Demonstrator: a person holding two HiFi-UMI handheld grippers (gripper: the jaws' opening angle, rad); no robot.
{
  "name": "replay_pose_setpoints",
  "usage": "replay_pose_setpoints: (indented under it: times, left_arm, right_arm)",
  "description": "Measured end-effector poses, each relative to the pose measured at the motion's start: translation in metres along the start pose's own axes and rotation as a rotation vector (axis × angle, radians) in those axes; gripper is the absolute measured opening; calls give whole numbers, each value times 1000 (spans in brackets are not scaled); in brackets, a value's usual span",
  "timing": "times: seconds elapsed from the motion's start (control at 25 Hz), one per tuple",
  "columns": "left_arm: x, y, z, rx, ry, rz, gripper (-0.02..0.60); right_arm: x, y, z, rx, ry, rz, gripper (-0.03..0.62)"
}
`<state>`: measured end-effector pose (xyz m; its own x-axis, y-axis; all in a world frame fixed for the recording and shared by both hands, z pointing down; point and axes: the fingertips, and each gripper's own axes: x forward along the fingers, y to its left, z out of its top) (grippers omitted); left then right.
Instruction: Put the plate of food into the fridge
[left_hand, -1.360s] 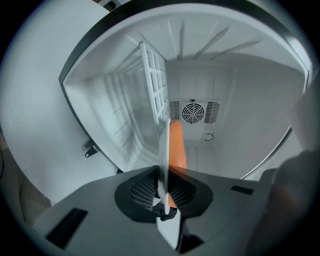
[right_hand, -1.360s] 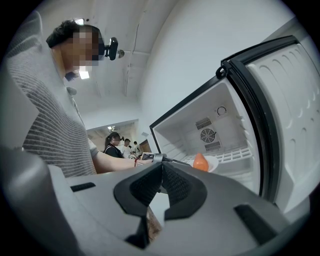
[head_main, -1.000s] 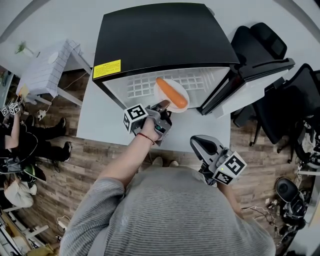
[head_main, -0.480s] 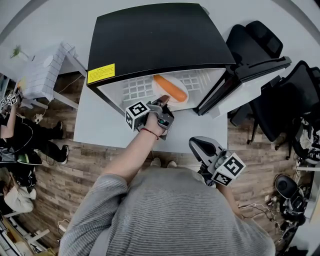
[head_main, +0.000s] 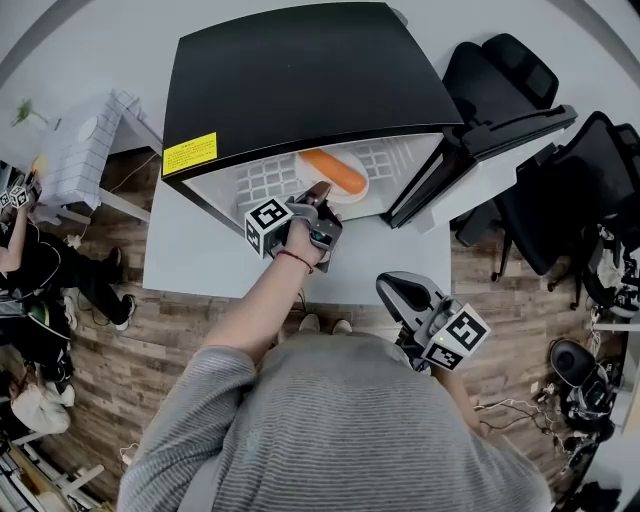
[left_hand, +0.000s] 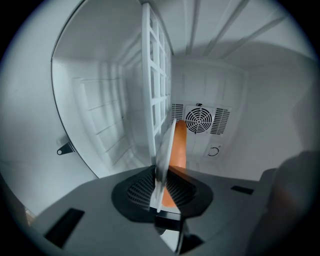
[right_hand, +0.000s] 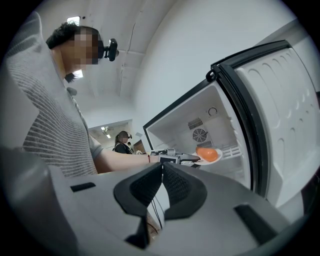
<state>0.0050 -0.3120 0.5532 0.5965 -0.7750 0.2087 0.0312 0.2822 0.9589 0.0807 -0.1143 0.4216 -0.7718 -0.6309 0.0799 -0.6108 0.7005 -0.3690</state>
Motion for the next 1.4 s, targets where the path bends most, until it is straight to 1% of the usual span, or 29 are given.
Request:
replay_pose_setpoints:
  times: [0.16, 0.4, 0.64, 0.76, 0.84, 0.88, 0.96, 1.12, 1.24, 1.32, 1.36, 1.4]
  left_arm:
    - [-1, -4, -1, 26, 28, 4, 71]
    - [-6, -12, -9, 85, 80, 19, 150]
    - [-16, -11, -13, 107, 107, 26, 173]
    - [-23, -8, -17, 140, 124, 35, 175]
    - [-27, -6, -21, 181, 142, 40, 175]
    - [-30, -6, -24, 216, 154, 42, 175]
    - [-35, -8, -32, 332, 189, 50, 175]
    - [-48, -9, -51, 639, 262, 95, 173]
    - [-56, -1, -58, 872, 300, 164, 173]
    - [-61, 2, -59, 1046, 310, 207, 169]
    - [-63, 0, -59, 1134, 307, 220, 148]
    - [-64, -3, -59, 1217, 302, 226, 104]
  right_arm:
    - [1, 1, 1, -1, -2, 1, 15]
    - [4, 6, -1, -1, 3, 14, 14]
    - [5, 10, -1, -4, 7, 24, 15]
    - [5, 12, -2, -6, 6, 28, 14]
    - [5, 13, -2, -8, 6, 30, 14]
    - [5, 14, -3, -8, 7, 31, 14]
    - [5, 14, -3, -10, 6, 31, 14]
    - [3, 16, -2, -13, 1, 30, 14]
    - [1, 17, -1, -16, -4, 27, 14]
    - [0, 17, -1, -19, -9, 26, 14]
    - [0, 18, -1, -20, -11, 25, 14]
    - [-1, 18, -1, -21, -12, 23, 14]
